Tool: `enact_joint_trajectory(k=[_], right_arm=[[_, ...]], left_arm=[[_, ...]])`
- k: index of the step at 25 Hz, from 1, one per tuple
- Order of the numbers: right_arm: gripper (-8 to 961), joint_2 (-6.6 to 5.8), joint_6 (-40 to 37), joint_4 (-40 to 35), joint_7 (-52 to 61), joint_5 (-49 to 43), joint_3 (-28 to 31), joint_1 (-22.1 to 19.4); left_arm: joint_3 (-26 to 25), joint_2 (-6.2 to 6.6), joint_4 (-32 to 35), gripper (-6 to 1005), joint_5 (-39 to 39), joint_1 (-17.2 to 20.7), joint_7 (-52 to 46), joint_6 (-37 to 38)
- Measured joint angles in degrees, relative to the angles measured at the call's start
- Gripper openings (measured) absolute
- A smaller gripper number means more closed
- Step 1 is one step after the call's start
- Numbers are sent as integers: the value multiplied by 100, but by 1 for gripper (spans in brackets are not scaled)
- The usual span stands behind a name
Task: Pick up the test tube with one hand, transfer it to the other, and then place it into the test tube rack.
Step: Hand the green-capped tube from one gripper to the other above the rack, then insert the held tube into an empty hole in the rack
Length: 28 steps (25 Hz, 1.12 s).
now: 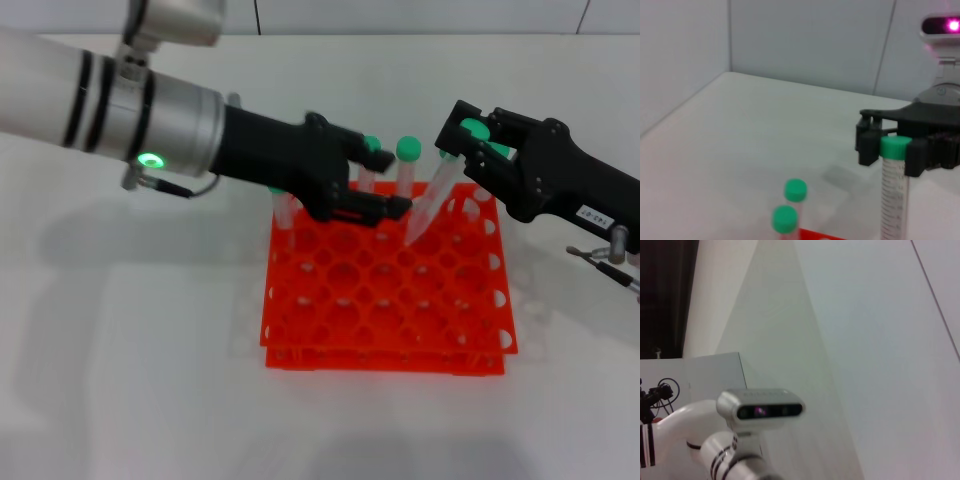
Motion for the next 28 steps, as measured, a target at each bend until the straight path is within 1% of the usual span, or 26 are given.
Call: enact_joint_trajectory(k=[3,6,9,11,14,15,16,19,23,28], right_arm=[[264,-10,-78,-13,25,-10,2,-67],[267,-29,-148,-29,33,-11,2,-144],[270,-40,-179,-49,35,-31,-19,-159],[272,-44,-190,-121,37,-37,-77,-160],[274,-48,-237,-303,46,-39,-271,-152],[275,-50,-253,-370,47,-39,-349,-122],[276,-50,-253,-370,47,-39,-349,-122],[279,-54,-232,-460,51,-40,-506,67],[283,-53,-180,-486,54,-38,-630,281],[287,-44,-45,-494,110,-37,-807,609]], left_arm=[[-18,7,915,517,43,370,-364,120],[-20,10,1600,635,66,637,-783,256],[-20,25,2348,747,83,982,-1258,534],[-19,40,2876,822,95,1281,-1604,686],[-22,38,3576,843,101,1754,-1906,730],[-37,14,3967,851,102,2104,-1968,728],[-40,5,4071,858,99,2197,-1975,721],[-60,-35,4668,879,2,2902,-1979,631],[-59,-43,4986,879,-317,3649,-1845,467],[-82,-55,4992,879,-820,4483,-1270,224]])
